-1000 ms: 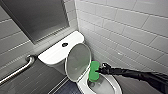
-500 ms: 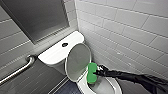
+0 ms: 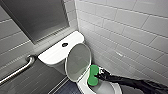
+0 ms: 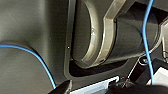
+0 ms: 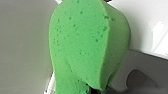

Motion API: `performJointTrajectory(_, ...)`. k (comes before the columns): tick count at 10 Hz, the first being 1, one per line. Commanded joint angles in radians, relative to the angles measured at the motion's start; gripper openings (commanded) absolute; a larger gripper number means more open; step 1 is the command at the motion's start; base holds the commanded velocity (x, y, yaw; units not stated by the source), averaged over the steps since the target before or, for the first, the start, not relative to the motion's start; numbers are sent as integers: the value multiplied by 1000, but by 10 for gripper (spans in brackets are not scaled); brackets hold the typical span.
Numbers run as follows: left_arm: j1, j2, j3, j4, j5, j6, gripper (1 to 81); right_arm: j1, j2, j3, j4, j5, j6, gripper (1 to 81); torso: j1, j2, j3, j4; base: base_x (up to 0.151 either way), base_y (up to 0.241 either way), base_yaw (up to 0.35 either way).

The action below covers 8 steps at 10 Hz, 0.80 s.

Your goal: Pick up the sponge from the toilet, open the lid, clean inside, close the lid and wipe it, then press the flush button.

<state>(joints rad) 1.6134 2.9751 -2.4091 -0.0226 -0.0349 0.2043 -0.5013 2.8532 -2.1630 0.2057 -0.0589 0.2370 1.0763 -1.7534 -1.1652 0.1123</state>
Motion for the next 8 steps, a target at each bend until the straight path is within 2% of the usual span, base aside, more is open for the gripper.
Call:
performJointTrajectory(1, 50, 4, 16, -2, 90, 0, 811, 115, -142, 208, 4, -16, 15, 10, 0, 0, 0, 0, 0, 0, 0)
performJointTrajectory(8, 50, 13, 15, 3, 92, 6, 811, 0, -300, 304, 23, 73, 22, 10, 0, 0, 0, 0, 0, 0, 0)
